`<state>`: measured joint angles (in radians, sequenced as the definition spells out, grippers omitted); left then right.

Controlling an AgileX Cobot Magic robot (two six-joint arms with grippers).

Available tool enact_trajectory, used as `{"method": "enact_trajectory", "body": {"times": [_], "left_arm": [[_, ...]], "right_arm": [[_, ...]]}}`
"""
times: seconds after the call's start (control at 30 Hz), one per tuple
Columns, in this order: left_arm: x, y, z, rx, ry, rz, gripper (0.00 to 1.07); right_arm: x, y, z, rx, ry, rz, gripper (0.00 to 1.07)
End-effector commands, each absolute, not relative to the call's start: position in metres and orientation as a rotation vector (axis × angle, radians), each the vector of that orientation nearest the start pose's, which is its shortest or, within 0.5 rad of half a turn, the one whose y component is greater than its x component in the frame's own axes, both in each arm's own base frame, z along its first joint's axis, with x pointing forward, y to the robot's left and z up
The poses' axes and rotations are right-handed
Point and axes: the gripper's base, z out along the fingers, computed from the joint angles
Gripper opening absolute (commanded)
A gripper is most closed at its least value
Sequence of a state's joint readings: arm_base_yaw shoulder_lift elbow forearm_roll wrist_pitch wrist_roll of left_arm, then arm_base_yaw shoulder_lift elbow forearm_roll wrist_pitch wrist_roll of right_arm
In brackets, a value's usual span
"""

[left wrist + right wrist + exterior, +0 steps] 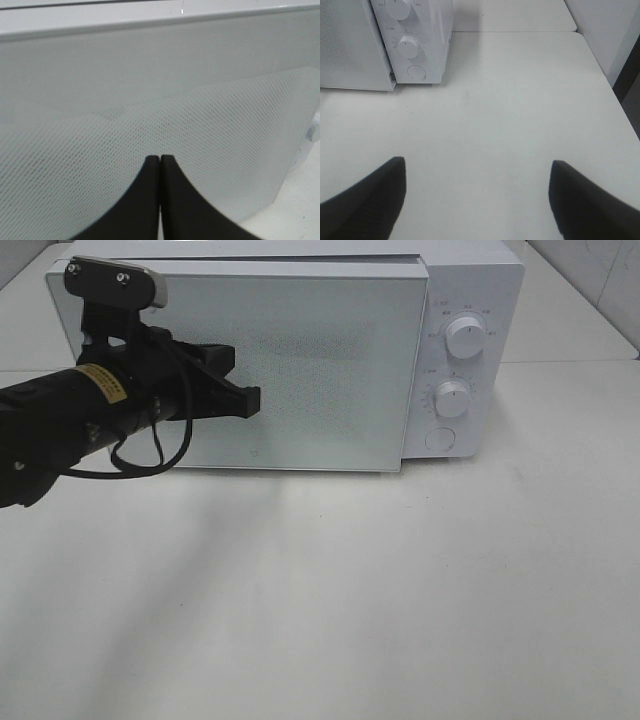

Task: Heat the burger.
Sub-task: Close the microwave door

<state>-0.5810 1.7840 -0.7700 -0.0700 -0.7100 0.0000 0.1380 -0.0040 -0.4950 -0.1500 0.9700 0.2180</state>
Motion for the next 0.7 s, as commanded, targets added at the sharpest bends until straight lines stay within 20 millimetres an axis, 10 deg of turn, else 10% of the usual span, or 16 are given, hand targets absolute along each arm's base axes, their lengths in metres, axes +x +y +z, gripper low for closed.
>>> {"method": "enact_trajectory", "body": {"times": [0.03,0.7], "left_arm": [[0.304,-0.202,0.187,0.446,1.739,-0.417,0.0],[0.346,-0.264,0.194,0.478,1.702,-0.485,0.0]], "right_arm": [[-0.005,-0.012,0.284,0.08,1.916,0.061,0.75],[-0.005,-0.012,0.284,0.08,1.916,0.061,0.75]]}}
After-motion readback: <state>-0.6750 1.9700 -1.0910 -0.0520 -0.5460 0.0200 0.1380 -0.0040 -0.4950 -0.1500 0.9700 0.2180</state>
